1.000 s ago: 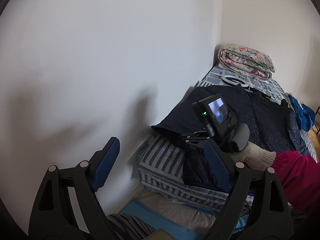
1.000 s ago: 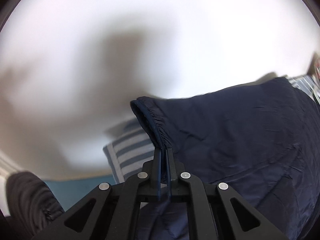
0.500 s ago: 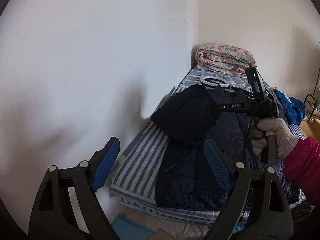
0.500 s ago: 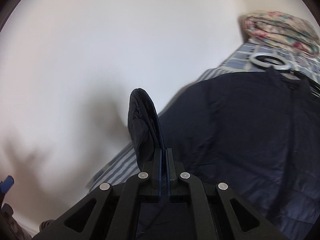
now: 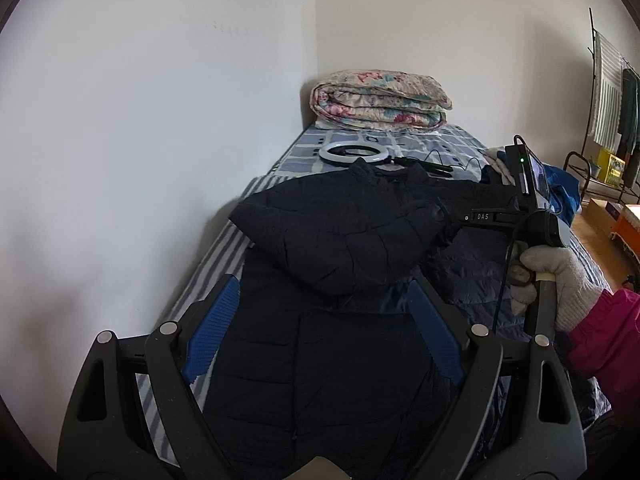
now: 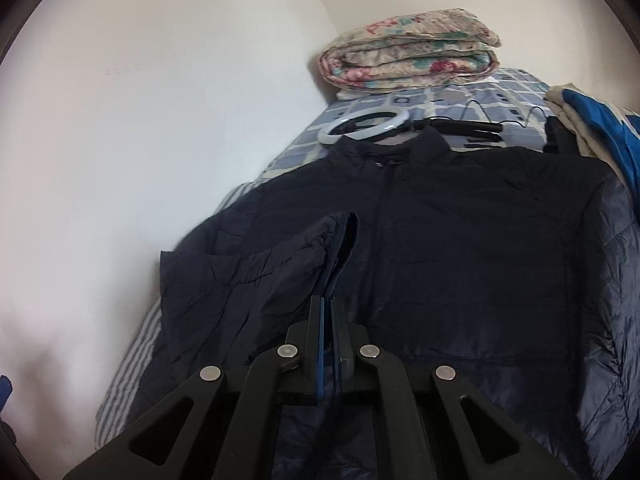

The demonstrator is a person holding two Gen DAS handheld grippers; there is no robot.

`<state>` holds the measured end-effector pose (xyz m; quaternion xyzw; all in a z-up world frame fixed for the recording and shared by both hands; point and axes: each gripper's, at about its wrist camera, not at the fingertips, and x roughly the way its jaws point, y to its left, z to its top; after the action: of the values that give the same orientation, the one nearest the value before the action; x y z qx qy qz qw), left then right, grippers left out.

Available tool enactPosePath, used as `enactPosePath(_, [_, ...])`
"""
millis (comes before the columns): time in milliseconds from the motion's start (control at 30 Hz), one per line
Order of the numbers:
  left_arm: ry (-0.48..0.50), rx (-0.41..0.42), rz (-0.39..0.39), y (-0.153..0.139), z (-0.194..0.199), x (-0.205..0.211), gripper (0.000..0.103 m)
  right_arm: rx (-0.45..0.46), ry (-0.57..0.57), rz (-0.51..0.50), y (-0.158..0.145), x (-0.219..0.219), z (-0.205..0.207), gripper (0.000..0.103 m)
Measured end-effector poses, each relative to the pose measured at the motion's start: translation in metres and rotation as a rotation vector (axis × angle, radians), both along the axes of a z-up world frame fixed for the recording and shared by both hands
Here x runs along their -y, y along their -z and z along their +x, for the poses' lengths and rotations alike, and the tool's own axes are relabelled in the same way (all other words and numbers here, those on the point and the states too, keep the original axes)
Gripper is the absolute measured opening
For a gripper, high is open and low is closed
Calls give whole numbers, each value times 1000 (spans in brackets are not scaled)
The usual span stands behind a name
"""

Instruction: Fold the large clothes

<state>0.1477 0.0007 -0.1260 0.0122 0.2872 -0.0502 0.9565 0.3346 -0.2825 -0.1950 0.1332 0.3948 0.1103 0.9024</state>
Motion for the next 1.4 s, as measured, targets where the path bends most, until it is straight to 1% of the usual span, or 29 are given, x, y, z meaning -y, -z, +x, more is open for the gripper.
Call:
enactPosePath(100, [24,-28,-27,21,10,11,89,-23,46,-55,20,19,5,0])
enactPosePath(167, [28,-66,-43,35,14,14,89,-45,66,-97,36,31,7,0])
enactPosePath(233, [43,-92,-53,42,18,15,89,-57,83,-141,44,39,12,0])
enactPosePath(267, [41,-88,-47,42,19,16,89,-55,92,-164,45,43,16,0])
enactPosePath(333, [38,-71,-36,40,25,19,89,-18,123,-209,43,52,24,0])
enactPosePath(433, [31,-62,-41,39,27,16,89,35,198,-239,35,65,32,0])
enactPosePath(500, [31,-64,-48,39,25,15,89,29,231,-277,41,71,40,0])
enactPosePath(600, [38,-60,-43,38,21,13,89,-26,218,-324,58,73,53,0])
enactPosePath(667, [41,-52,-35,36,21,15,89,-66,220,-329,68,75,58,0])
enactPosePath(833, [46,-41,-18,31,20,20,89,-138,286,-261,87,90,57,0])
enactPosePath(933, [48,-40,-15,28,21,21,89,-153,309,-255,90,94,54,0])
enactPosePath(1033, [50,-32,-12,24,20,21,89,-158,272,-257,87,94,54,6])
enactPosePath(1067, [51,-29,-11,24,23,21,89,-156,261,-243,83,95,52,16])
enactPosePath(1167, [56,-12,-6,19,20,23,89,-106,250,-208,63,98,40,26])
enactPosePath(1300, [77,20,1,12,15,30,89,-47,235,-161,25,102,9,29])
enactPosePath(1400, [102,50,2,6,9,38,89,0,224,-141,-10,103,-24,30])
